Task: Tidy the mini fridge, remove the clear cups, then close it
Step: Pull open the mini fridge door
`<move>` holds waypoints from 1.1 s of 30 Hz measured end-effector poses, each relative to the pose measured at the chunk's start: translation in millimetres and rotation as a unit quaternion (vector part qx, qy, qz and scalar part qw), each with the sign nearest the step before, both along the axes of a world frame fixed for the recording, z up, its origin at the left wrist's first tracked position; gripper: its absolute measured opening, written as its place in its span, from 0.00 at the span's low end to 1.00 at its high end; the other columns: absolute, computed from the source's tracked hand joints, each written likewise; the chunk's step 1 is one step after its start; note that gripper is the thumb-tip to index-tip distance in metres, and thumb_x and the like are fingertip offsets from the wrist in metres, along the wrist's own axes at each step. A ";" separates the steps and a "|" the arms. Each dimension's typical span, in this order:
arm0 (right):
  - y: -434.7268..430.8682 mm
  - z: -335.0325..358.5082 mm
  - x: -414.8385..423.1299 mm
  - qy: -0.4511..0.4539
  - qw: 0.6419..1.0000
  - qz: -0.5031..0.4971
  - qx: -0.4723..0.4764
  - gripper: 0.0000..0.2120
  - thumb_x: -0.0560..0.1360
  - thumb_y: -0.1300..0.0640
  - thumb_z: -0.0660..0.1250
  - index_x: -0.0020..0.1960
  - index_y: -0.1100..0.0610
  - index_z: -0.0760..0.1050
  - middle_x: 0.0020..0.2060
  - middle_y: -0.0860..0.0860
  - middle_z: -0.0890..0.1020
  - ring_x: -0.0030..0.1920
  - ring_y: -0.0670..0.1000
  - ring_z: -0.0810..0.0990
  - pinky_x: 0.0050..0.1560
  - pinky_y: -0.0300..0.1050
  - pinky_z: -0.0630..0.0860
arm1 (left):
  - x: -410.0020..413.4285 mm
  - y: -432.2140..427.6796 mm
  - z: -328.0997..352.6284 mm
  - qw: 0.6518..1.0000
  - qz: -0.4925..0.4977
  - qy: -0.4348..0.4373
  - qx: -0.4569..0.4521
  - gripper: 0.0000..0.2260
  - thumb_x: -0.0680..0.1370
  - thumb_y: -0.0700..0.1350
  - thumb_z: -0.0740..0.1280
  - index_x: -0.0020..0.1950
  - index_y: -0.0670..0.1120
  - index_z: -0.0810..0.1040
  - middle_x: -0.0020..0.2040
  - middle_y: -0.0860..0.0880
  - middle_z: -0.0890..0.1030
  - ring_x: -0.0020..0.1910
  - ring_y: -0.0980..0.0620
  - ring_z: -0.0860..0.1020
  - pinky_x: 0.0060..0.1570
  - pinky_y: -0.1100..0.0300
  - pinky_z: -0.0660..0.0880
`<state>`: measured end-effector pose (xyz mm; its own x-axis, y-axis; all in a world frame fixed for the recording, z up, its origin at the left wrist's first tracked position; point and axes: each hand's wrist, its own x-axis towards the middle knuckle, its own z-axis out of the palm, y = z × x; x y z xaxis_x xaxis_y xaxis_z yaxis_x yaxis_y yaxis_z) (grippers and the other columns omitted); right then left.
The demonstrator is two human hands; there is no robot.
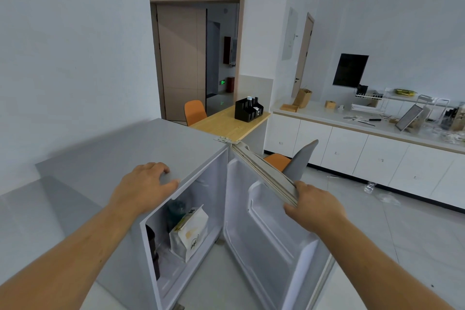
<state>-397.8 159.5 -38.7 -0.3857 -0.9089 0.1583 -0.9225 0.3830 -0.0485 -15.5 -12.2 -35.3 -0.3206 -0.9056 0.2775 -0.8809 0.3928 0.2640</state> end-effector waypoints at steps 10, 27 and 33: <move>-3.2 3.4 -30.4 0.014 1.000 0.001 -0.006 0.21 0.70 0.32 0.62 0.54 0.46 0.66 0.38 0.44 0.76 0.35 0.44 0.75 0.28 0.42 0.67 | -1.1 -0.1 0.2 1.000 0.001 0.002 -0.003 0.24 0.78 0.69 0.58 0.66 0.55 0.73 0.67 0.53 0.78 0.63 0.50 0.75 0.61 0.48 0.77; -9.7 5.5 -67.6 0.027 0.999 0.017 0.002 0.24 0.68 0.30 0.61 0.57 0.44 0.67 0.38 0.43 0.76 0.36 0.44 0.76 0.30 0.42 0.70 | -2.2 -2.5 -1.1 1.000 0.010 -0.003 -0.010 0.22 0.78 0.69 0.59 0.64 0.57 0.73 0.65 0.54 0.78 0.61 0.51 0.75 0.60 0.48 0.77; -12.5 5.8 -77.1 0.023 0.999 0.025 0.008 0.25 0.69 0.30 0.63 0.59 0.43 0.68 0.39 0.43 0.76 0.38 0.44 0.76 0.35 0.44 0.75 | -1.7 -3.1 -1.3 1.000 0.010 0.001 -0.006 0.22 0.77 0.70 0.59 0.64 0.57 0.73 0.64 0.54 0.78 0.61 0.51 0.74 0.59 0.48 0.76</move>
